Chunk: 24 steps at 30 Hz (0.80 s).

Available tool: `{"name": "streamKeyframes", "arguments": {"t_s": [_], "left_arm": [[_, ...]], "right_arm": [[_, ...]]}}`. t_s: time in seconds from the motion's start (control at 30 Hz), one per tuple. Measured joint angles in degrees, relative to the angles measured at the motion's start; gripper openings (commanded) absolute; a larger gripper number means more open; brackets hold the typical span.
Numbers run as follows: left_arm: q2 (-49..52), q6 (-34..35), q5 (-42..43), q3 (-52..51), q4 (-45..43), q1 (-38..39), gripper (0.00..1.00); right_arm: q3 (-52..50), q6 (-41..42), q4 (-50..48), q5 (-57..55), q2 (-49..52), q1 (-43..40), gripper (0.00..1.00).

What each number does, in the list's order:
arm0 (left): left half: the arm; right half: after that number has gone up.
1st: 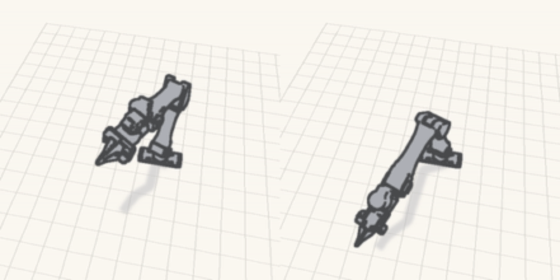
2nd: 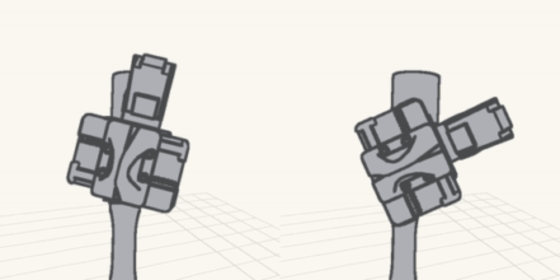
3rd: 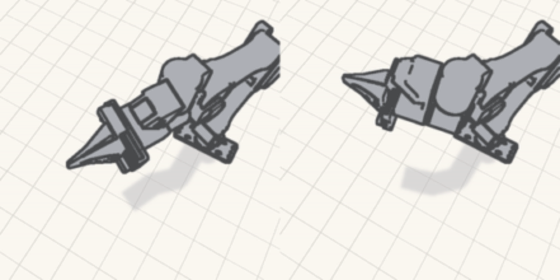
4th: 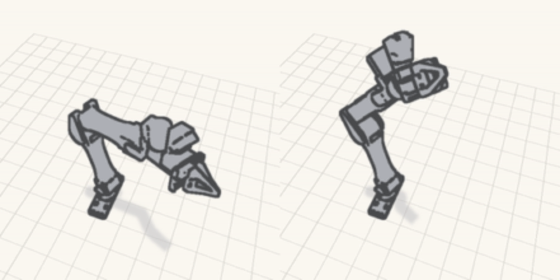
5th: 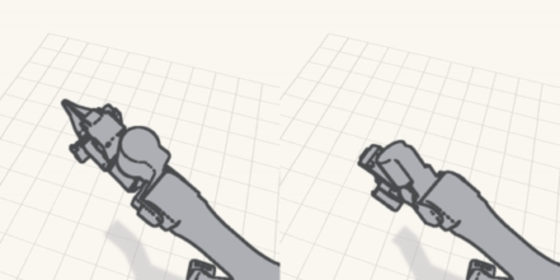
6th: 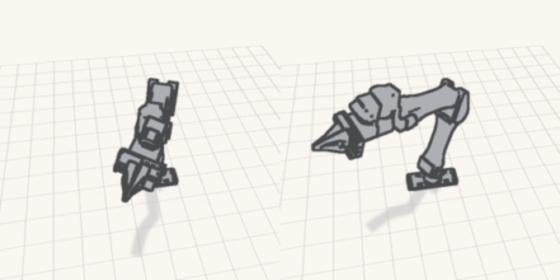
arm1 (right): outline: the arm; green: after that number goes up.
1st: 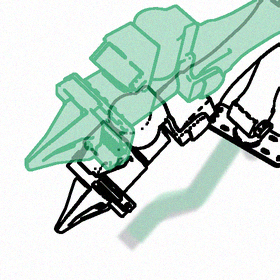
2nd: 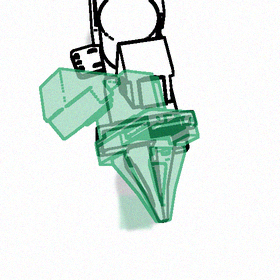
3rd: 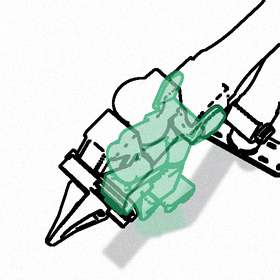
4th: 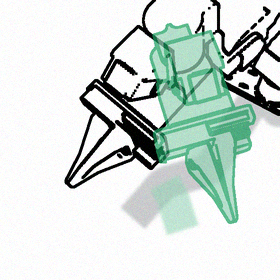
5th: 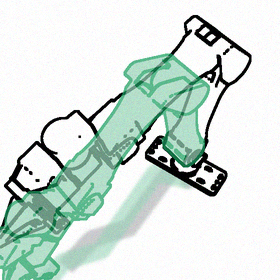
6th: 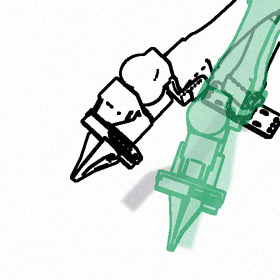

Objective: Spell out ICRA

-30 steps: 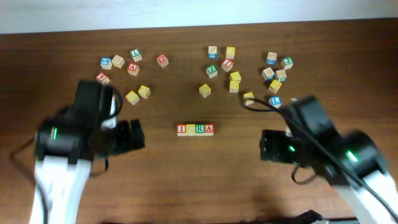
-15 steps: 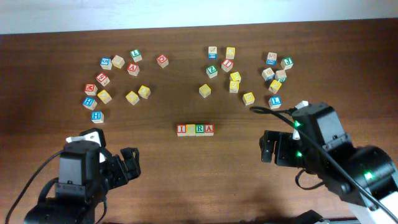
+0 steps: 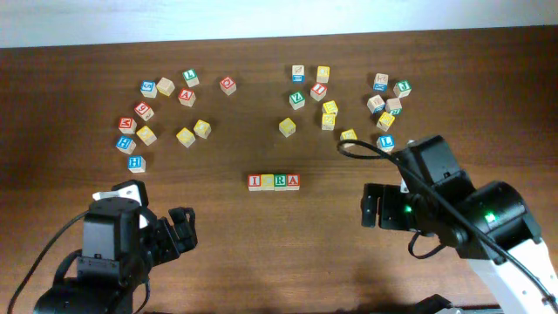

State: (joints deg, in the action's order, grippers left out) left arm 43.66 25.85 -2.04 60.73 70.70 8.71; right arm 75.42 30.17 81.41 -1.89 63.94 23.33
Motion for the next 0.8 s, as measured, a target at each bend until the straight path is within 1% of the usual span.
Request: {"name": "streamKeyframes", "arguments": {"t_s": [0.1,0.17,0.3,0.53,0.6,0.67,0.73,0.8], "left_arm": [[0.0,0.0,0.0,0.0,0.0,0.0,0.99],[0.0,0.0,0.0,0.0,0.0,0.0,0.99],[0.0,0.0,0.0,0.0,0.0,0.0,0.99],[0.0,0.1,0.0,-0.1,0.1,0.0,1.0],[0.0,0.2,0.0,-0.1,0.1,0.0,0.99],[0.0,0.2,0.0,-0.1,0.1,0.0,0.99],[0.0,0.2,0.0,-0.1,0.2,0.0,0.99],[0.0,0.2,-0.2,-0.2,0.2,0.0,0.99]], "right_arm": [[0.0,0.0,0.0,0.0,1.7,0.0,0.98],[-0.1,0.0,0.0,0.0,1.0,0.0,0.98],[-0.3,-0.1,0.0,0.0,-5.5,-1.8,0.98],[-0.4,-1.1,0.6,-1.4,-12.5,-11.6,0.98],[-1.1,-2.0,-3.9,-3.6,-15.2,-13.1,0.98],[-4.1,-4.1,-13.4,-5.1,-19.7,-15.4,0.98],[-9.9,-6.0,-23.8,-5.5,-23.8,-18.3,0.98],[-17.7,-8.6,-31.8,-4.9,-28.3,-21.6,0.98]]}}
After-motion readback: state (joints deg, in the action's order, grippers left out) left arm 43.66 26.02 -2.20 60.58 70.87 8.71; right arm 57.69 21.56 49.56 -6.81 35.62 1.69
